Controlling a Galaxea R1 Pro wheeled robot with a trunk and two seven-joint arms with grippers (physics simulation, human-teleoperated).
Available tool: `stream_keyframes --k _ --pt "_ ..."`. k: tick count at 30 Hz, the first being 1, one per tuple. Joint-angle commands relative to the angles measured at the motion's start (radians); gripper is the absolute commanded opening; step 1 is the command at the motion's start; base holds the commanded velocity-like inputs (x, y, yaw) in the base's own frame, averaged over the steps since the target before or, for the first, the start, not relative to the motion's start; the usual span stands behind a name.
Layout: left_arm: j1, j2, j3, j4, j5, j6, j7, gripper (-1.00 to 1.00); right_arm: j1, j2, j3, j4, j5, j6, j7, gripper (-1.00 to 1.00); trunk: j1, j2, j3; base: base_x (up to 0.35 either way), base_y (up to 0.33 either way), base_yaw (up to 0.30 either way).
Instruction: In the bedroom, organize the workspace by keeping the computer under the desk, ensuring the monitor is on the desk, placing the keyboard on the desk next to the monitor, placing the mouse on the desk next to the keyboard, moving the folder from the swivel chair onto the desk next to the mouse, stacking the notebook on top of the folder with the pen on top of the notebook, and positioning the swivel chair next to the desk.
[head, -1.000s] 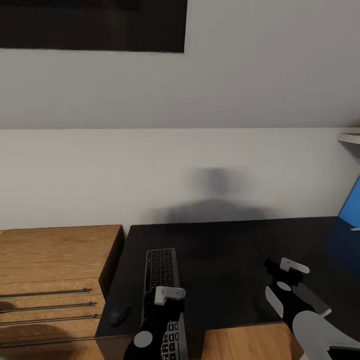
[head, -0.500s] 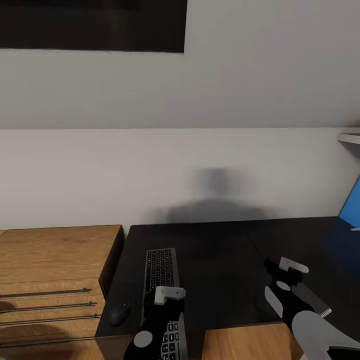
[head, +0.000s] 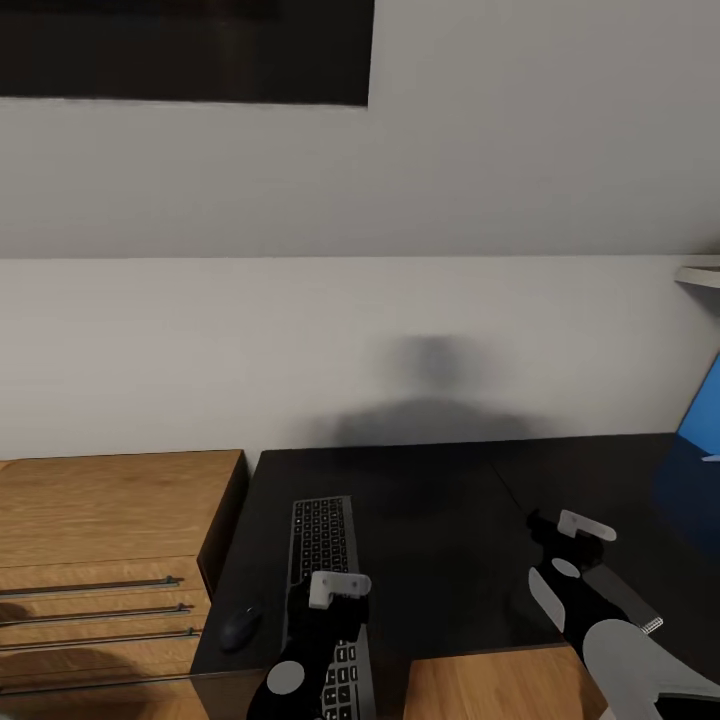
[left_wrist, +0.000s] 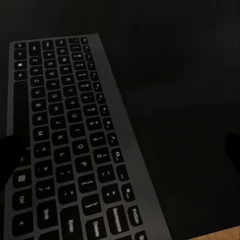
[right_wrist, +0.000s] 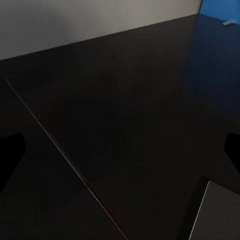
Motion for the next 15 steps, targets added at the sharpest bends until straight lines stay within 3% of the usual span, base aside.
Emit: stream_keyframes --k 1,10,15 --pt "-0.001 0.0 -0.002 -0.001 0.008 0.003 0.008 1.0 -0.001 0.0 0.0 0.0 -0.009 -0.007 0.002 1.0 0.0 -0.001 -0.001 0.0 0.0 0.0" --pt "-0.001 0.0 0.005 -0.031 0.016 0.003 0.009 1.0 -0.001 0.0 0.0 0.0 -0.007 -0.005 -0.003 1.0 0.0 -0.001 -0.001 0.0 0.0 0.0" --pt "-0.001 0.001 0.008 -0.047 0.074 0.005 0.011 1.0 -0.001 -0.001 -0.001 -0.001 -0.008 -0.005 0.0 1.0 0.0 -0.001 -0.001 0.0 0.0 0.0"
